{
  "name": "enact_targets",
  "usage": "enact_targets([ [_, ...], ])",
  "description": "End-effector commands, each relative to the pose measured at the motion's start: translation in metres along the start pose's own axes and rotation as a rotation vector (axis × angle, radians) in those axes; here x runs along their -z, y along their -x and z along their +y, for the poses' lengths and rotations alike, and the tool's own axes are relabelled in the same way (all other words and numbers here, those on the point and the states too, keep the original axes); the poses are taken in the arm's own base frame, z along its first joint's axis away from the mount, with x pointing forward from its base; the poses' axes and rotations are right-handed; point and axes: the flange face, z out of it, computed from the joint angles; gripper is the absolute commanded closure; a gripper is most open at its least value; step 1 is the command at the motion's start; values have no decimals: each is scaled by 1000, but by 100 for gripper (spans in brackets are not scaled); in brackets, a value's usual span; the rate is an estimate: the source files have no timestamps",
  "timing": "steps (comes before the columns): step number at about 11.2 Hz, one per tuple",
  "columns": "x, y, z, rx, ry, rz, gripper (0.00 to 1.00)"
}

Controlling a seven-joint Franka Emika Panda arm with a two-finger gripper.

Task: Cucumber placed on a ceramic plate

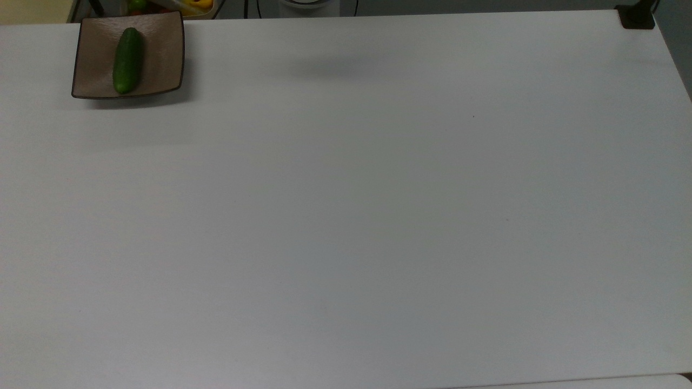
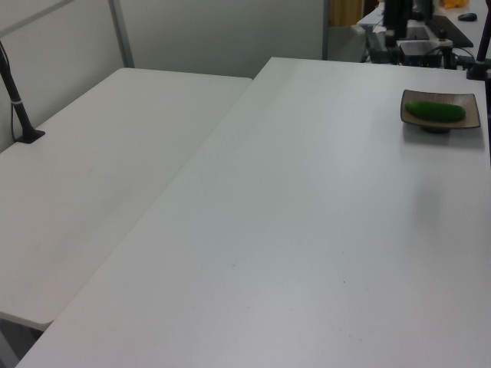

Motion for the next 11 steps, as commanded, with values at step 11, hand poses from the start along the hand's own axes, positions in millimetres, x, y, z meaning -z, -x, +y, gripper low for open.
enact_targets([
  [11,-39,-25,-56,59,75,66,0],
])
